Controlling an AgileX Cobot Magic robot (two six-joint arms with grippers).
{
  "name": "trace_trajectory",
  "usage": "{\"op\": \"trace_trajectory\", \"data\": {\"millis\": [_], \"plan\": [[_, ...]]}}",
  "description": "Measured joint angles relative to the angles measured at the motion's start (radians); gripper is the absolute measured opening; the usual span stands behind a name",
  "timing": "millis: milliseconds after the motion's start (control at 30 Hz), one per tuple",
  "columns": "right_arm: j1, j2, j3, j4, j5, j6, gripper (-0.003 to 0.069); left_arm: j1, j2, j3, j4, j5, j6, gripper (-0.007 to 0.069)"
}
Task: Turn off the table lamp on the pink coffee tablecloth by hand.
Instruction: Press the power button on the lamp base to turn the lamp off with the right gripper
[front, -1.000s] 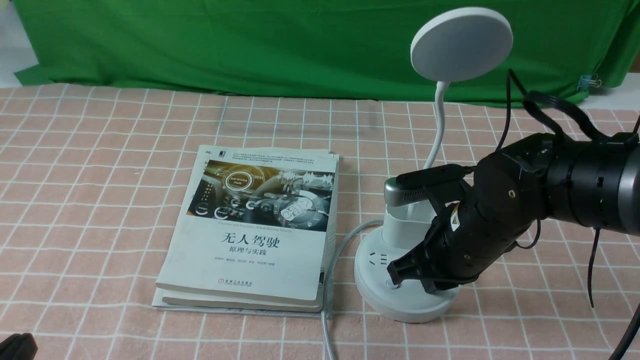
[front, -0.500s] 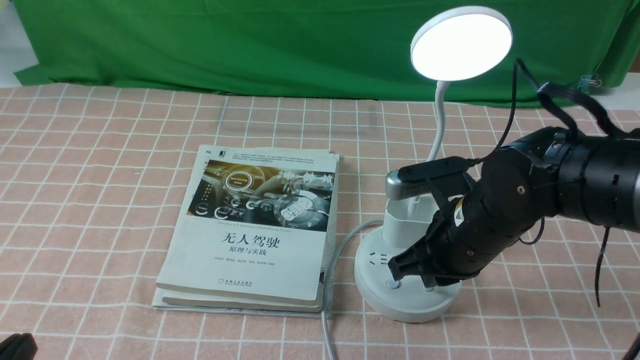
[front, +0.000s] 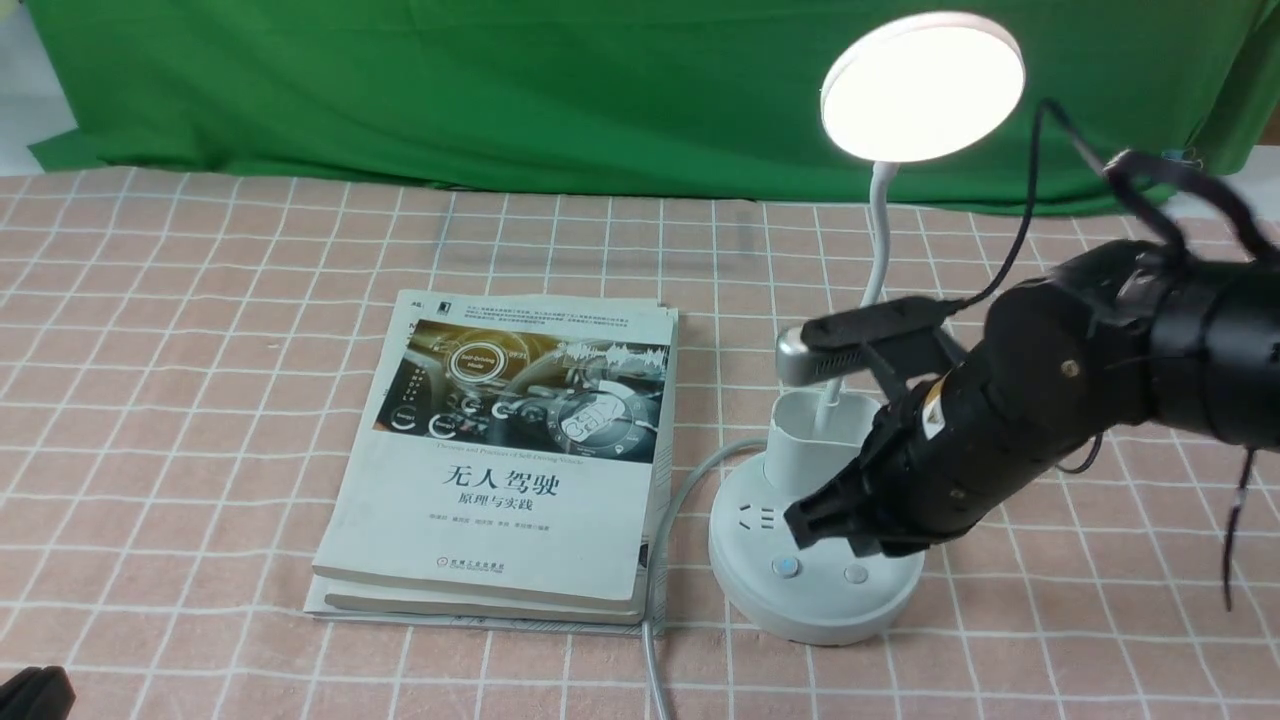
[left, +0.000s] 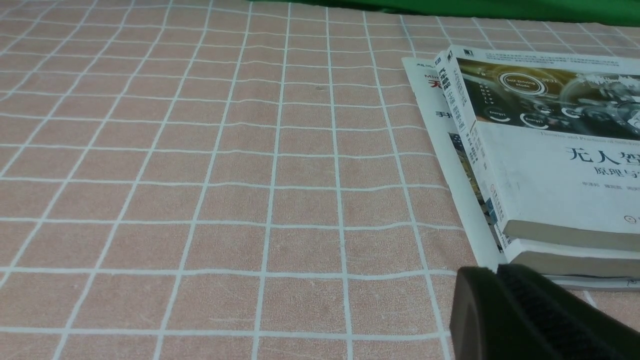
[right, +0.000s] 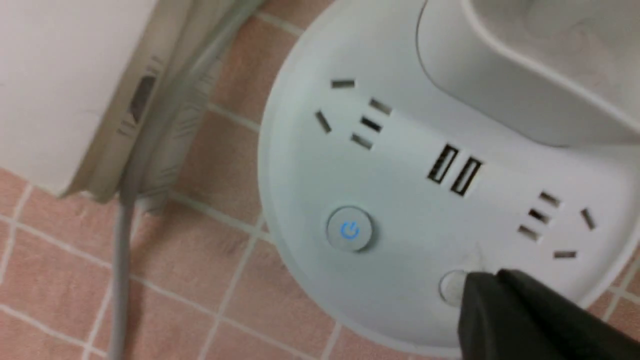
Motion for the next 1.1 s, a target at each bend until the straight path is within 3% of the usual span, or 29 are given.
{"op": "trace_trajectory", "data": {"millis": [300, 1100], "plan": [[0.007, -0.07, 0.0, 0.0, -0.003, 0.0, 0.0043, 0.0, 0.0, 0.0, 0.0, 0.0, 0.0, 0.0006], [0.011, 0.115, -0.002, -0.003, -0.006, -0.003, 0.0043, 0.0, 0.0, 0.0, 0.0, 0.0, 0.0, 0.0006]]}}
